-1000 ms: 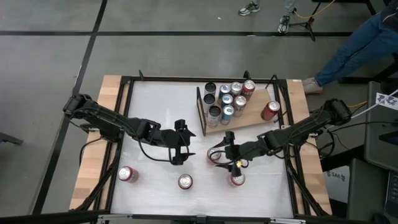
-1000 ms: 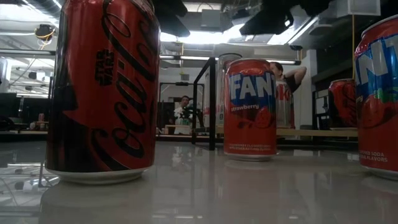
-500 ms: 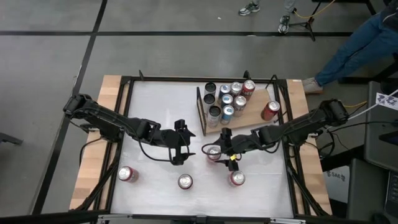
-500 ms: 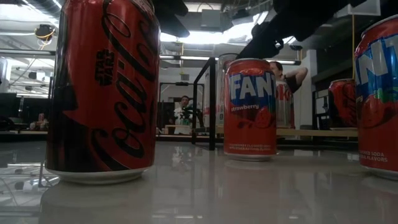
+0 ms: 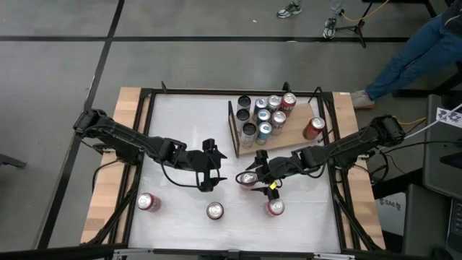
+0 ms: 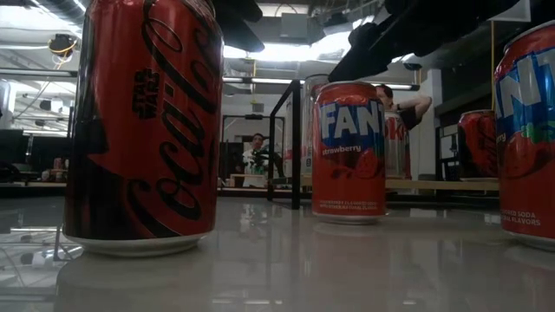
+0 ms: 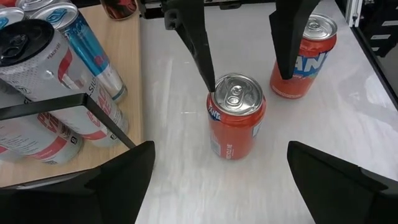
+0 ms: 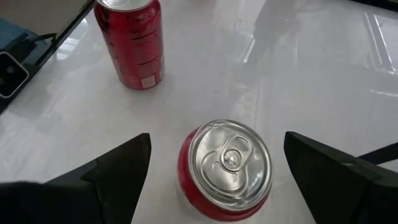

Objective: Place canned beverage on shelf
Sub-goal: Put the orange soda can on the shelf aligned with the other orange soda can

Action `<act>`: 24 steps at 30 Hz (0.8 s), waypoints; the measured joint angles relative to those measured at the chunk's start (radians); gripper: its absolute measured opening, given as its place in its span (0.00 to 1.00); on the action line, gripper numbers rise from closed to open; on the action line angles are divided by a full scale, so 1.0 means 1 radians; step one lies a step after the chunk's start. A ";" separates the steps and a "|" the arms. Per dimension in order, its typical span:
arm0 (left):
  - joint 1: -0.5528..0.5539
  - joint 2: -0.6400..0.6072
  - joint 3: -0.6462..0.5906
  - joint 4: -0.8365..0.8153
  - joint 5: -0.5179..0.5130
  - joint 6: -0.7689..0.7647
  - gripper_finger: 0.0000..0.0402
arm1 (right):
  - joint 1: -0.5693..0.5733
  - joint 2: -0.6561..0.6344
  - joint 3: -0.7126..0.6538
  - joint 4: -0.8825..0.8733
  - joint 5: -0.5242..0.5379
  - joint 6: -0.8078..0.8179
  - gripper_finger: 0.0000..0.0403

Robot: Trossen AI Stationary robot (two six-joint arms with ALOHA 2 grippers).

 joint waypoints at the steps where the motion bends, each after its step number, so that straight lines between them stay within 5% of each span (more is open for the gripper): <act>1: 0.000 0.000 0.000 0.000 0.000 0.000 0.89 | -0.004 0.000 0.000 0.000 -0.007 -0.008 0.88; 24: 0.000 0.000 0.000 0.003 0.000 -0.023 0.89 | -0.060 0.122 -0.001 0.008 -0.139 -0.040 0.88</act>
